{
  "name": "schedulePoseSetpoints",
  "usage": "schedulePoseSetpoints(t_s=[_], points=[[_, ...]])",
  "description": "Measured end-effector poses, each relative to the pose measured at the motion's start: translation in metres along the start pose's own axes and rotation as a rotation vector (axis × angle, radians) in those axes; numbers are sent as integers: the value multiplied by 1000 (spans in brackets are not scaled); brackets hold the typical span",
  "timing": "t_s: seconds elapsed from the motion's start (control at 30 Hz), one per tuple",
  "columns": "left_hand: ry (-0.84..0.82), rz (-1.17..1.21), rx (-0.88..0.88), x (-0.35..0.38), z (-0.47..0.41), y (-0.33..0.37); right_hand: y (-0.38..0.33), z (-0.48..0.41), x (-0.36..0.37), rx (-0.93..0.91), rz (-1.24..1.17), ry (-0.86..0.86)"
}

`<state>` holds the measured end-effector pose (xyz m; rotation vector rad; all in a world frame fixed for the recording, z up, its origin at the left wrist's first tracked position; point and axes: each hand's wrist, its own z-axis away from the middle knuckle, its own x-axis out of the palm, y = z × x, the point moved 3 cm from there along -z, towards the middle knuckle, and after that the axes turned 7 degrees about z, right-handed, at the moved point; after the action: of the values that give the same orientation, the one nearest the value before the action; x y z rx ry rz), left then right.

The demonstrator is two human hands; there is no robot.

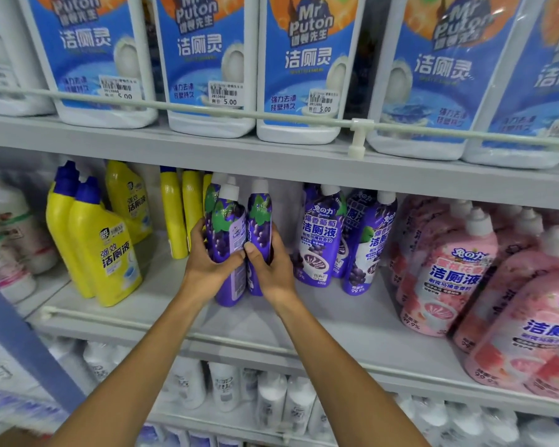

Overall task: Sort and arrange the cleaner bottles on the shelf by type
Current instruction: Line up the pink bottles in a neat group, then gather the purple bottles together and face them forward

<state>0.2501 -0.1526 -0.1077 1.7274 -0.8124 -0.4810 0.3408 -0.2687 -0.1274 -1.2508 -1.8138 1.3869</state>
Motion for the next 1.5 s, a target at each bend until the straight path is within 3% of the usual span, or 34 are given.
schedulePoseSetpoints(t_s=[0.67,0.83,0.97,1.07,1.17,1.33,1.5], points=[[-178,82,91,-29,-3,10,-14,7,26,15,70,-22],[-170,100,-73,-47,-1,7,-23,18,9,88,50,-44],[-108,154,-162,-60,6,16,-17,41,-15,161,1,90],[-100,161,-74,-64,32,32,-15,59,-42,170,-63,185],[-164,230,73,-57,61,54,-22,73,-74,111,-73,248],[-296,304,175,-11,82,94,-35,67,-134,46,-20,446],[-391,344,95,55,67,93,-39,34,-172,86,-20,481]])
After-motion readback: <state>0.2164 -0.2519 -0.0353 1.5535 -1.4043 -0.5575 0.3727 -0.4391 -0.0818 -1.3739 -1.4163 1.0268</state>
